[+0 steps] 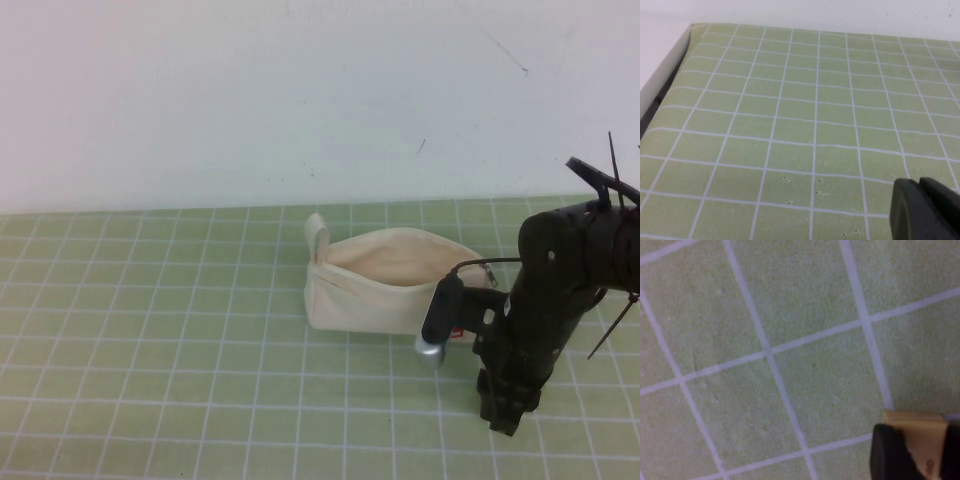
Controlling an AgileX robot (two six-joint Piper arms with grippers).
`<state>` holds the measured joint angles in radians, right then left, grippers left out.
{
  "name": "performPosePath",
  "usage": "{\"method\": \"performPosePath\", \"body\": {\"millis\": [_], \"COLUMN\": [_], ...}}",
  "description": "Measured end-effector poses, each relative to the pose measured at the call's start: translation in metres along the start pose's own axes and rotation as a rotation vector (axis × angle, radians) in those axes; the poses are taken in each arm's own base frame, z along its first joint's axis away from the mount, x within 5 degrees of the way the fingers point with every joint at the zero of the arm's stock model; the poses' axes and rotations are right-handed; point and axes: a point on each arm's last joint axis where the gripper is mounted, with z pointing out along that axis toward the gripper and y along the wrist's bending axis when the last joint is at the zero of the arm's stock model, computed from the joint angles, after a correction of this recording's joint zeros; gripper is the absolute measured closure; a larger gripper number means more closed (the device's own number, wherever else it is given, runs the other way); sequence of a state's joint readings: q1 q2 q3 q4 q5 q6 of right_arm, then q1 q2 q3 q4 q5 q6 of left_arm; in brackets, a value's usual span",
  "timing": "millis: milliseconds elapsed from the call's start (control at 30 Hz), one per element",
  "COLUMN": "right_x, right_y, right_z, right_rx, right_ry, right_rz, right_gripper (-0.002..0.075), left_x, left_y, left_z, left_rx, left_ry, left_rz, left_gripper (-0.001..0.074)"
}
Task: Put eraser into pencil case
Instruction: Pick up the eraser from the table
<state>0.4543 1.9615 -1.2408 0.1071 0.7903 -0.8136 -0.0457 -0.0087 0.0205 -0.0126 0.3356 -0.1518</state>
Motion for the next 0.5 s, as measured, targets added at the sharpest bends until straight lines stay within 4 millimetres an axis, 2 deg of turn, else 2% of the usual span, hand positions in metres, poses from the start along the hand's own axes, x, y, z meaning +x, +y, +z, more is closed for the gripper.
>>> {"method": "performPosePath", "body": {"millis": [133,233,367,500], "right_x": [-0.001,-0.004,-0.018,-0.035], "right_y": [-0.001,-0.001,-0.004,-0.009], "right_z": [-0.002,-0.01,-0.034,-0.068], "right_rx": [-0.017,-0.055,-0.103,-0.131], "right_ry": [0.014,0.039,0.021,-0.028], "right_rz": [-0.002,0.003,0.041,0.045], "right_gripper": [0.0532,0.0533,0.0533,0.0533], "left_x": [0.0,0.0,0.0,0.0], "left_y": [0.0,0.0,0.0,0.0], "left_z": [0.0,0.0,0.0,0.0], "left_rx": [0.0,0.0,0.0,0.0], "left_ry": [0.0,0.0,0.0,0.0], "left_rz": [0.0,0.0,0.0,0.0], "left_gripper": [0.0736,0.0736,0.0736,0.0736]}}
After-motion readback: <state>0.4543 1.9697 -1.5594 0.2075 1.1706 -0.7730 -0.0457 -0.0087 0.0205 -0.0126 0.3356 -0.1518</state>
